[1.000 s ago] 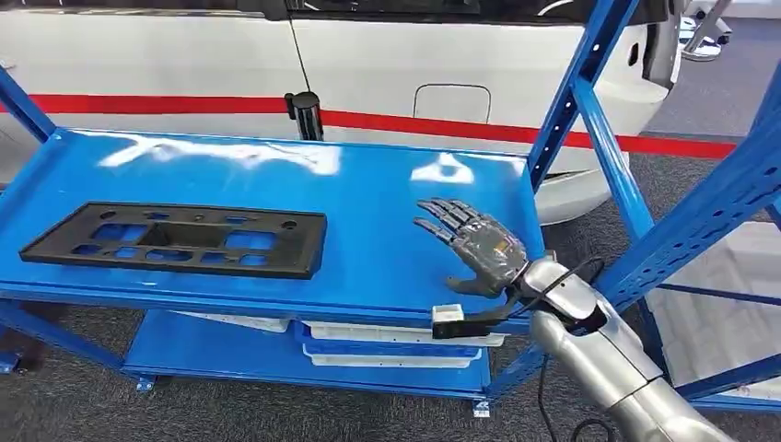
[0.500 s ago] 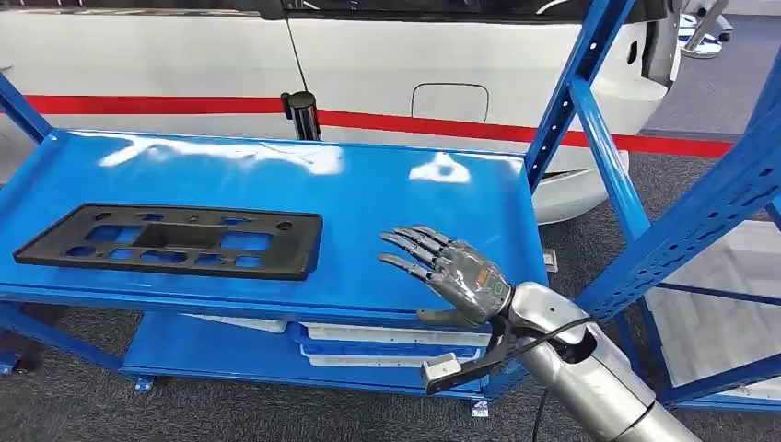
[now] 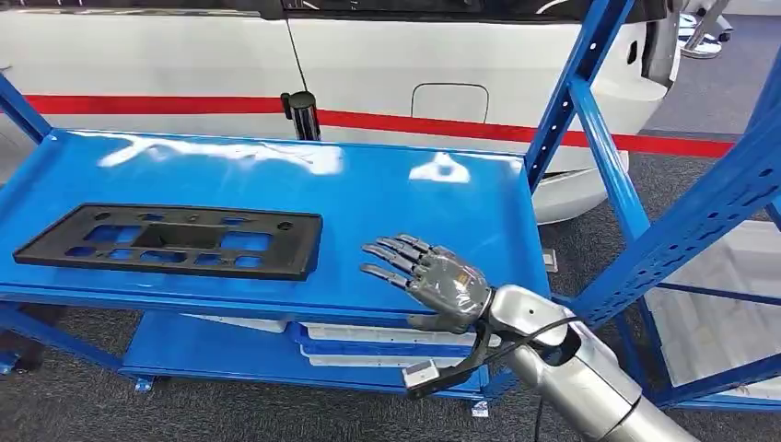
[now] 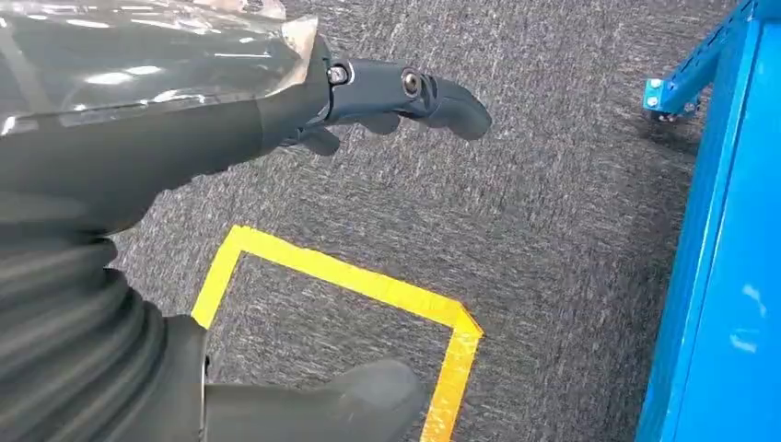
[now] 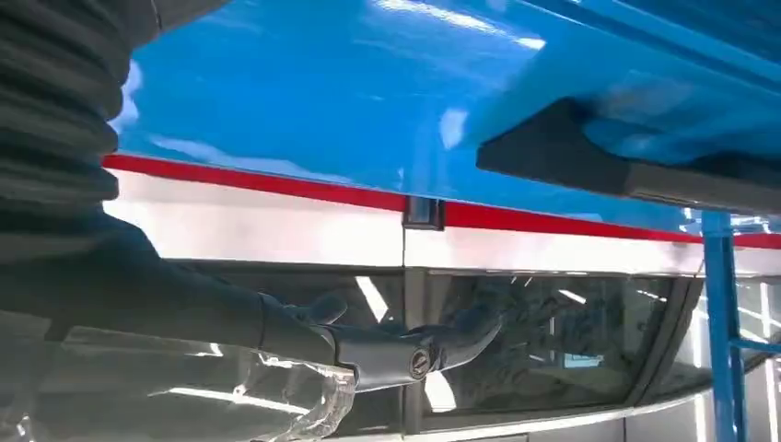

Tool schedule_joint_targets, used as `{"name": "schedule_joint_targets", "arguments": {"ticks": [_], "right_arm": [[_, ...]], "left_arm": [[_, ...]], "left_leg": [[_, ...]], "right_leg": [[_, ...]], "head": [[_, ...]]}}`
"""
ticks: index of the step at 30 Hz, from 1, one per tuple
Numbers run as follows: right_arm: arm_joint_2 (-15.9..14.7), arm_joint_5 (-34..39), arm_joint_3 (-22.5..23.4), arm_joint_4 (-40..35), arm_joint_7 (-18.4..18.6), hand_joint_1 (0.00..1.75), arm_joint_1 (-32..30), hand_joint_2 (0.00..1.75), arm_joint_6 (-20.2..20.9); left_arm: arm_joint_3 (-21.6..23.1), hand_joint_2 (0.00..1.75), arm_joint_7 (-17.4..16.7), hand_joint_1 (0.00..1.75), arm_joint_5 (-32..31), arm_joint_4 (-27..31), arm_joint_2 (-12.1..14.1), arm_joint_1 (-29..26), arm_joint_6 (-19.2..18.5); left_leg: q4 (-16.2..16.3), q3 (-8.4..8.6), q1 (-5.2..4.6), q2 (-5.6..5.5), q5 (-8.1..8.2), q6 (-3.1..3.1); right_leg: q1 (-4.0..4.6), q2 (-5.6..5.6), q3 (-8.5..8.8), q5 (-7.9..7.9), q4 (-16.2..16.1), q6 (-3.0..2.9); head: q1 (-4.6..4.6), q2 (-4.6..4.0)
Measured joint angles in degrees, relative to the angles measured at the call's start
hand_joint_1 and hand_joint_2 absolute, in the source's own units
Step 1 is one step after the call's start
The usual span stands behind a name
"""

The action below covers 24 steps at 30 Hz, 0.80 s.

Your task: Take the parts from the cabinet and place them on the table.

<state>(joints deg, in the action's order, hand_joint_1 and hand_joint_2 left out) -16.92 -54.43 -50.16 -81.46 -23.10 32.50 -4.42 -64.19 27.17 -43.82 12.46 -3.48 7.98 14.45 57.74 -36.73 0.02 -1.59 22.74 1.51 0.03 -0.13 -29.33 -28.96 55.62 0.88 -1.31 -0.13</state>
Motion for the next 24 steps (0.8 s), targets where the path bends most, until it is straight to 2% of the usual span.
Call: {"name": "schedule_joint_targets", "arguments": {"ticks": [4,9,15,24], "right_arm": [[1.0,-2.1,-1.8,0.3,1.6,0.00,0.3,1.75,-0.8],[4.7,-2.9,-5.9,1.6,2.8,0.00,2.5,1.75,-0.7],[8.3,-4.8,-10.0,4.0,5.2,0.00,4.8,1.75,-3.0],[13.3,-6.2,-13.0,8.3,7.6,0.00,7.3,1.75,-5.4]], "left_arm": [[0.0,1.75,0.2,0.00,0.0,0.0,0.0,0.0,0.0],[0.0,1.75,-0.2,0.00,-0.2,0.0,0.0,0.6,0.2],[0.5,1.75,-0.4,0.00,-0.4,0.0,-0.1,1.2,0.2],[0.9,1.75,-0.7,0.00,-0.3,0.0,-0.3,1.7,0.6]], "left_leg": [[0.0,0.00,0.00,0.03,0.03,-0.04],[0.0,0.03,0.07,0.10,0.03,-0.05],[0.0,0.03,0.09,0.12,0.03,-0.05],[0.0,0.03,0.09,0.12,0.04,-0.08]], "right_leg": [[0.01,0.02,0.00,0.00,0.0,0.00],[0.03,0.13,-0.01,-0.01,0.0,-0.02],[0.06,0.13,-0.01,-0.02,0.0,-0.03],[0.05,0.13,-0.01,-0.03,0.0,-0.05]], "head": [[0.00,0.00],[0.00,0.00],[0.02,0.00],[0.02,0.00]]}}
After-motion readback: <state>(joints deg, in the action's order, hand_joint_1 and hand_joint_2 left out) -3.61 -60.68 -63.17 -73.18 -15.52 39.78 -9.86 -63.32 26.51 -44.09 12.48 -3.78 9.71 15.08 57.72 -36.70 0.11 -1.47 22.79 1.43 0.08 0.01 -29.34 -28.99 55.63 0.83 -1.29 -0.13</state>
